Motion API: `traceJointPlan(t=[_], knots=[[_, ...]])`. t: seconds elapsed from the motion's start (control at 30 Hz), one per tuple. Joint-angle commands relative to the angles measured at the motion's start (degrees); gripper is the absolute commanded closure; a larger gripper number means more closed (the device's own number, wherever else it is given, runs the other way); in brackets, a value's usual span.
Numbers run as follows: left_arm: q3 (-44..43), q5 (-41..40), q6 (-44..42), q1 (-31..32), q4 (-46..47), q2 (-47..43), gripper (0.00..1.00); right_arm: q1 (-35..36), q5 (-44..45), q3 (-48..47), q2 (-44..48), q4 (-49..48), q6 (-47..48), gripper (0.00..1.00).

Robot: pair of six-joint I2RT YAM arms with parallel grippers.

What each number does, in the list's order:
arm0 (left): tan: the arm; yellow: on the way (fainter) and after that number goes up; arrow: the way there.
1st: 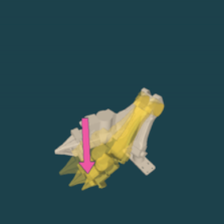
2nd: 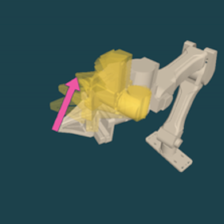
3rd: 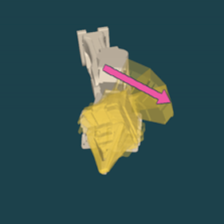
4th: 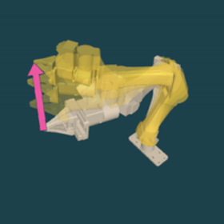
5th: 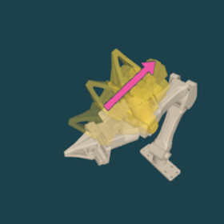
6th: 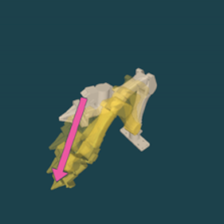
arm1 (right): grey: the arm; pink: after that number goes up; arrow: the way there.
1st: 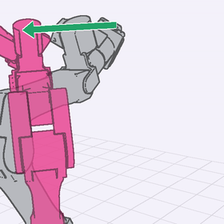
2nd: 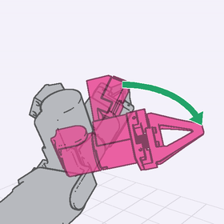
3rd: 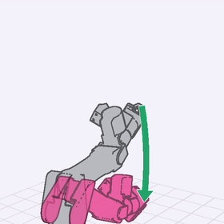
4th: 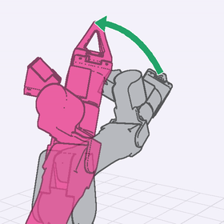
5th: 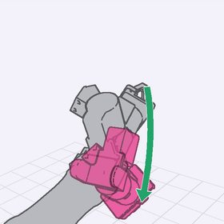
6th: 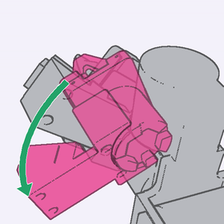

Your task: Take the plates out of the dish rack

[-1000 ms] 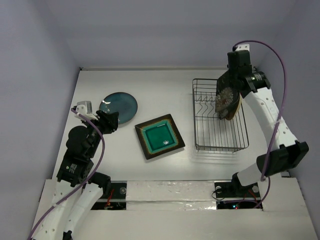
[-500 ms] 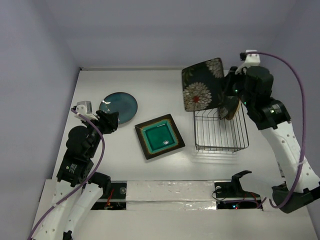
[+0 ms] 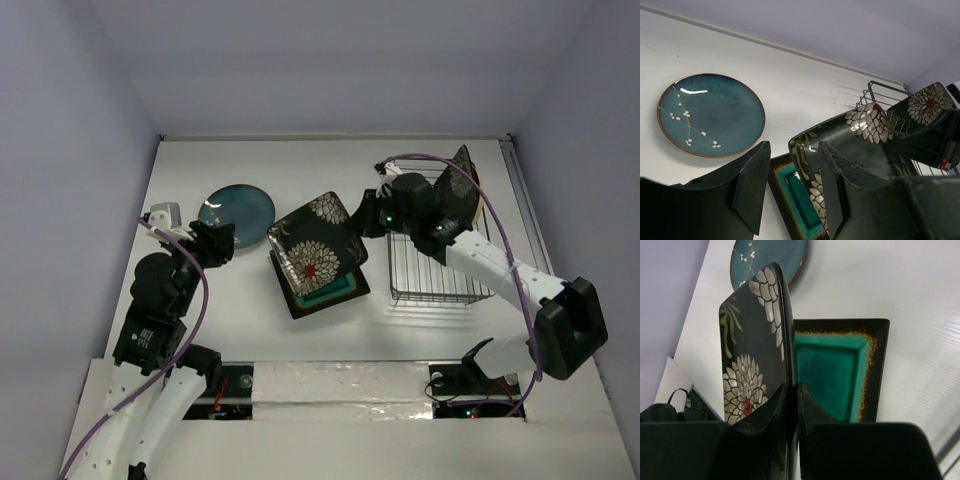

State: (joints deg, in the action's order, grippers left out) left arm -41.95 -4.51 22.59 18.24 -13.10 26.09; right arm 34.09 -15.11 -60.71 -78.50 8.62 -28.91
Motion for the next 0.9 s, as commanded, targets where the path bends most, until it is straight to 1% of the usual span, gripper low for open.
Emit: traceJointPlan(t=[0.0,0.23,0.43,0.63,0.87], knots=[[0.12,0.12,-0.70,-0.31,2.12,-0.51,0.60,0.10,-2.47,-0.73,0.81,-19.26,-6.43,1.00],[0.21,-0.14,-0.62,-0.31,2.29,-0.60,0.59,0.63,-2.55,3.49,-4.11,-22.77,-8.53,1.00],[0.21,0.21,-0.62,-0.31,2.29,-0.51,0.59,1.69,-0.97,6.04,-5.87,-24.71,-10.29,1.00],[0.29,0.47,-0.62,-0.31,2.38,-0.60,0.59,2.21,1.31,7.45,-7.28,-23.22,-9.42,1.00],[0.29,0.56,-0.62,-0.31,2.29,-0.69,0.59,2.74,4.74,7.01,-9.30,-18.47,-7.04,1.00]])
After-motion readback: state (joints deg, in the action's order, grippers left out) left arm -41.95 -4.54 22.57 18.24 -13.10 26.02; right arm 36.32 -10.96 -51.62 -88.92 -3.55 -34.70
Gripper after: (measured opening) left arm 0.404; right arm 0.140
